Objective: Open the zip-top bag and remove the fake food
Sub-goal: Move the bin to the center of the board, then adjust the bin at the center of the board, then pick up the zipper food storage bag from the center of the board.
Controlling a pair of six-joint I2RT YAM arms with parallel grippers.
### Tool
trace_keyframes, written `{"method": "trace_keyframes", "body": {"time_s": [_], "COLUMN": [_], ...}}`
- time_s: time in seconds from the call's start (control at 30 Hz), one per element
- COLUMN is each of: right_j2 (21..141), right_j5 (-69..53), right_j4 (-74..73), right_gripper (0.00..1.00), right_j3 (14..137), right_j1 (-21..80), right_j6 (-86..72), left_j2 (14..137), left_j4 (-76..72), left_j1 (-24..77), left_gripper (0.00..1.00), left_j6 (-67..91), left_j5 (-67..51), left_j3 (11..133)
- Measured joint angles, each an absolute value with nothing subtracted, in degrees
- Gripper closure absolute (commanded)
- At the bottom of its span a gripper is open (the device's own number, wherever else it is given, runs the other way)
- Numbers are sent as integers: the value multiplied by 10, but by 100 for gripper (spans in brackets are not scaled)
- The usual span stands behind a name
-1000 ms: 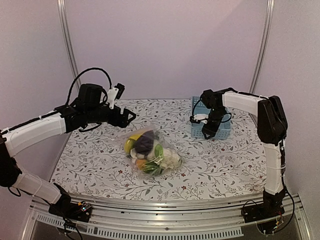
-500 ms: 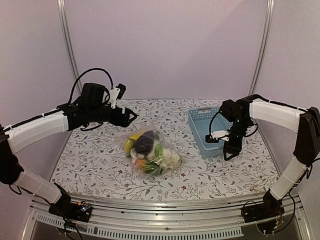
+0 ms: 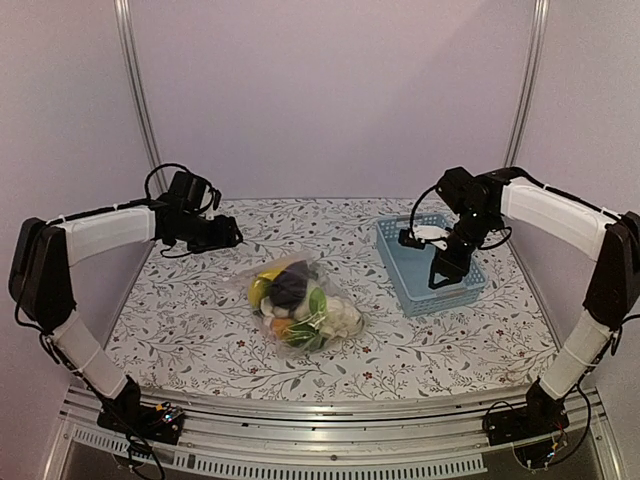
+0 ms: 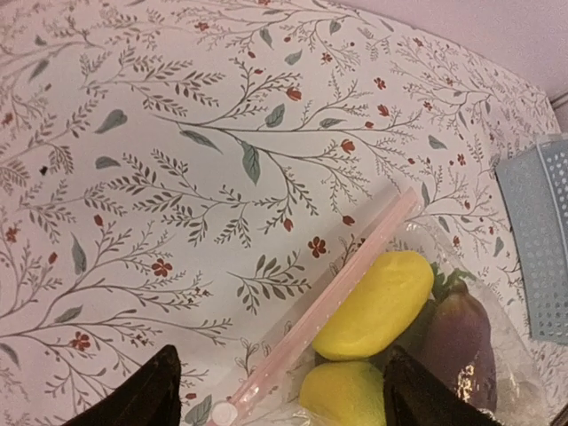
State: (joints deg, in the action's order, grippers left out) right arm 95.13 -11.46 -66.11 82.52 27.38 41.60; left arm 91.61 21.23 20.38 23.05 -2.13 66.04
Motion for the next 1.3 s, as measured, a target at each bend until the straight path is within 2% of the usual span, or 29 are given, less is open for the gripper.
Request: {"method": "trace_keyframes", "body": {"time_s": [0.27, 0.43, 0.6, 0.87, 1.13, 1.23, 1.3], "right_j2": [1098, 1160, 1134, 992, 987, 987, 982], "right_j5": [-115, -81, -58, -93, -115, -129, -140], "right_j4": [-593, -575, -573, -606, -627, -644, -648], "right_gripper": [69, 72, 72, 71, 69, 68, 68], "right_j3": [934, 930, 833, 696, 700, 738, 765], "right_j1": [246, 231, 231, 245, 251, 251, 251], "right_j6": [355, 334, 331, 303, 296, 299, 302], "left_j2": [995, 1033, 1039, 1056, 1086, 1091, 1094], "left_j4": [220, 232, 243, 250, 278, 293, 298], "left_j1": [126, 123, 123, 132, 147, 148, 149], "left_gripper": [27, 30, 34, 43, 40, 42, 49], "left_j6": [280, 283, 281, 276, 261, 254, 251], "left_j5": [-156, -209, -235, -282, -293, -284, -286], "left_j3": [672, 690, 693, 707, 724, 733, 736]}}
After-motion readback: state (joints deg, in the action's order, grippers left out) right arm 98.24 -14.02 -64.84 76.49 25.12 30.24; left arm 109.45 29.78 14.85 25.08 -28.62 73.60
